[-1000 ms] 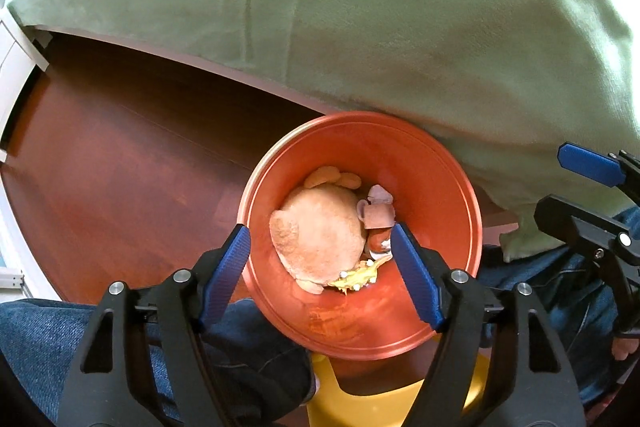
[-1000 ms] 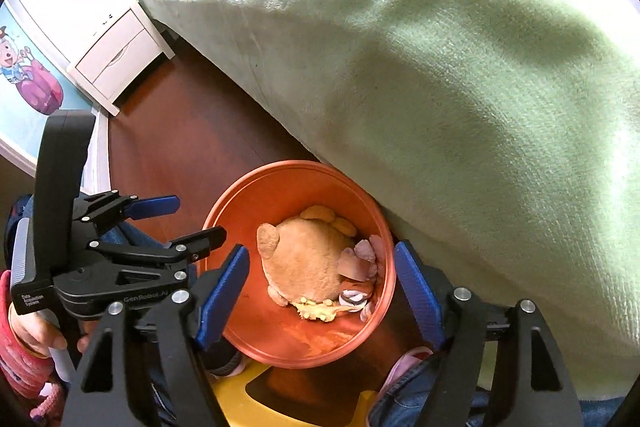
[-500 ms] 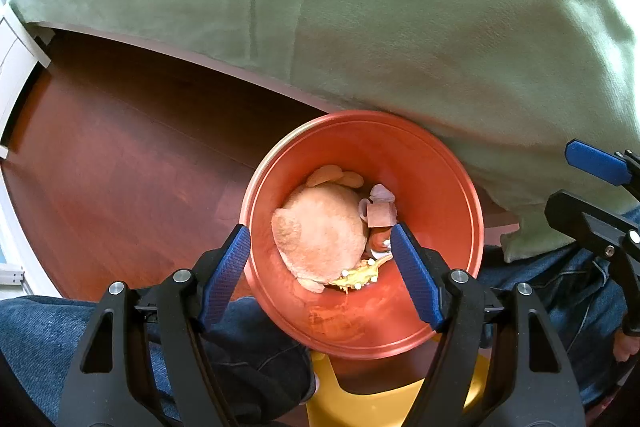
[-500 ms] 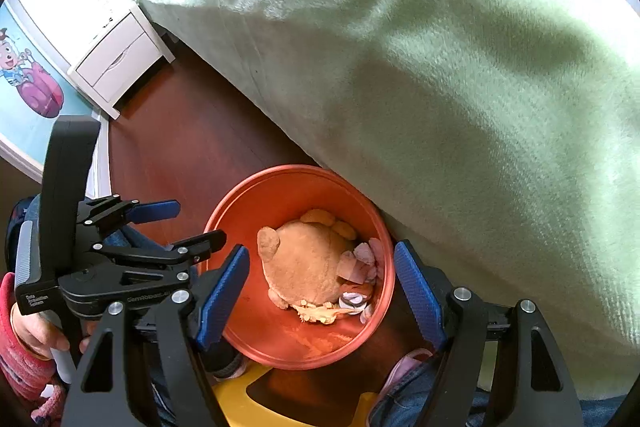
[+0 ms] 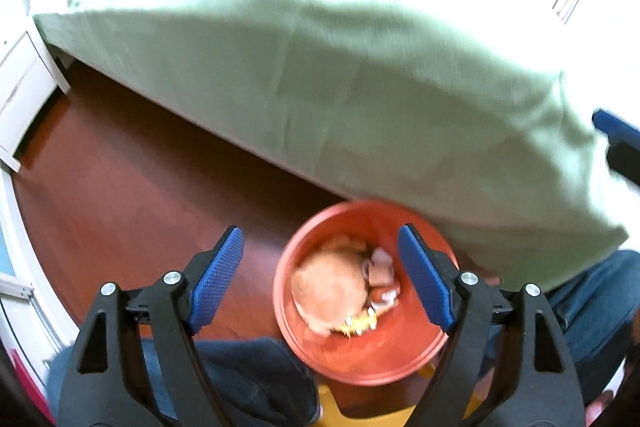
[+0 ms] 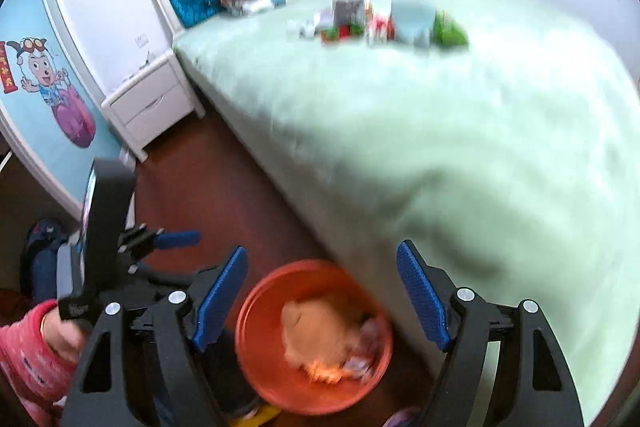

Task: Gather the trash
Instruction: 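Grasp the pale blue plastic cup with the right tool and lift it, then grasp the blue-white milk carton with the left tool while the right tool holds the cup, then carry carton and cup over the orange bucket and open both tools, then grasp the green snack bag with the right tool and lift it, then grasp the red-green toy car with the left tool while the right tool holds the bag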

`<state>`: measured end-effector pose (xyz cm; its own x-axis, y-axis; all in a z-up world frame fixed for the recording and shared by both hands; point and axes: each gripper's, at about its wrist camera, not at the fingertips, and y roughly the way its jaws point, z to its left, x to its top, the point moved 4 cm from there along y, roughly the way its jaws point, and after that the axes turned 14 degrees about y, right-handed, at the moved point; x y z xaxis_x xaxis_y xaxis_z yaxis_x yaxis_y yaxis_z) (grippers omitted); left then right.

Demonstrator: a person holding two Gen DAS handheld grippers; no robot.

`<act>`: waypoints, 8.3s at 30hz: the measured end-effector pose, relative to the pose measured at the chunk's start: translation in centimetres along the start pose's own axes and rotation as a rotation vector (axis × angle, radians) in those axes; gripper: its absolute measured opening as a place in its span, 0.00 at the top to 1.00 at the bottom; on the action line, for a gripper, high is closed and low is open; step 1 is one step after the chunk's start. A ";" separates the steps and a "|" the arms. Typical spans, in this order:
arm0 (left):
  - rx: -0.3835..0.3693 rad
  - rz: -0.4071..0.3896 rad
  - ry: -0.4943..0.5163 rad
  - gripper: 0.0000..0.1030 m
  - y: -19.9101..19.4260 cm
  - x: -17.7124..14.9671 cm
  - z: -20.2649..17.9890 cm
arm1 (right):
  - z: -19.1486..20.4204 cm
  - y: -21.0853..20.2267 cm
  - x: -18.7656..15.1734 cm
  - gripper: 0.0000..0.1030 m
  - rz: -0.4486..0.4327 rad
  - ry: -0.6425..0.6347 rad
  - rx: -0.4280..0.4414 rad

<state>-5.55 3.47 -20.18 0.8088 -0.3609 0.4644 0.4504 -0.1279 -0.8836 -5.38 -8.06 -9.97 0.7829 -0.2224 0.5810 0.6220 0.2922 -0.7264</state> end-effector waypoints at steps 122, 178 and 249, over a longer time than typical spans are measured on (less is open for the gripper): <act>-0.131 0.407 -0.048 0.99 10.1 -7.9 -2.9 | -2.6 9.9 -14.3 0.41 0.401 0.019 -0.075; 0.047 0.133 -0.109 0.27 2.1 -2.4 2.5 | 0.2 0.7 1.3 0.24 0.069 0.006 0.128; 0.053 -0.262 0.014 0.25 1.0 23.2 6.1 | -5.8 -5.4 7.1 0.73 -0.159 0.058 -0.052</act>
<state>15.94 0.65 -9.94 0.6568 -0.3349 0.6756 0.6629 -0.1705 -0.7290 -3.08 -16.60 -4.06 0.6729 -0.3155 0.6691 0.7365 0.2008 -0.6460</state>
